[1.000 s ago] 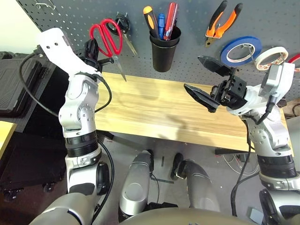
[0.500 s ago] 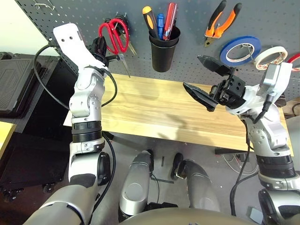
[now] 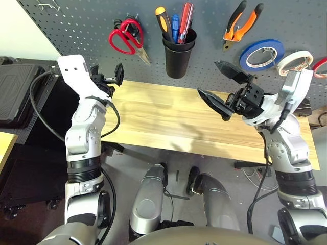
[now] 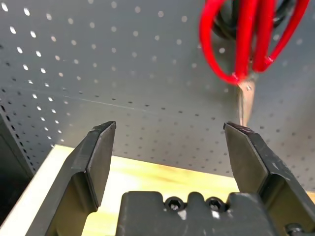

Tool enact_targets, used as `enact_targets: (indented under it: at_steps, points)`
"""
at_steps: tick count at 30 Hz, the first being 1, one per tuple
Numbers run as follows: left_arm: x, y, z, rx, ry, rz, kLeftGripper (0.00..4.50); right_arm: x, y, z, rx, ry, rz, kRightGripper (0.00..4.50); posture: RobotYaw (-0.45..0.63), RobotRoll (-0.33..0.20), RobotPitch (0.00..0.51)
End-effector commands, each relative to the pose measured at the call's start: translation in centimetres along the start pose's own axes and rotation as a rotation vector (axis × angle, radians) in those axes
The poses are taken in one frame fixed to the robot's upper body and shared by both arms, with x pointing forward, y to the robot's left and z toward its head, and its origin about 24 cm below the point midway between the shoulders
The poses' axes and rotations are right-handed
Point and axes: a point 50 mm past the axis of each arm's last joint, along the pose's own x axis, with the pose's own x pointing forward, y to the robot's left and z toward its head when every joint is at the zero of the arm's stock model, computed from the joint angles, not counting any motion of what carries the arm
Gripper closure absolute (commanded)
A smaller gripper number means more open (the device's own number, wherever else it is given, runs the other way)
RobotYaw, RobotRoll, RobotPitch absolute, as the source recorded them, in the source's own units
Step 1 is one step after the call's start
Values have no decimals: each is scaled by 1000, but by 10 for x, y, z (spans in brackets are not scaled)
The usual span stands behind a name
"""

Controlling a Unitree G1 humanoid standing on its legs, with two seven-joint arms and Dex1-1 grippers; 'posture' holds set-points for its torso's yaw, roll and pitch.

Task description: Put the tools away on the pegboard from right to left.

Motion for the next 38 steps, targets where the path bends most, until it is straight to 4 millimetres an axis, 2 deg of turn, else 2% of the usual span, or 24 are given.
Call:
enact_targets:
  at_steps: [1,7,13,28,38]
  points:
    - [-15,6,-4,58,-71,-36,28,-20,-16,-20,-5,105,-252,0,263,0,223]
    - [-27,23,-22,85,-73,-32,28,-50,-42,-44,-116,210,-617,0,229,0,196]
    - [-34,38,-36,94,-78,-16,28,-80,-57,-54,-195,217,-833,0,190,0,178]
    - [-31,52,-54,103,-94,-69,28,-125,-81,-55,-282,214,-1041,0,102,0,145]
    - [-29,56,-60,84,-67,-40,28,-127,-84,-55,-292,208,-1048,0,97,0,148]
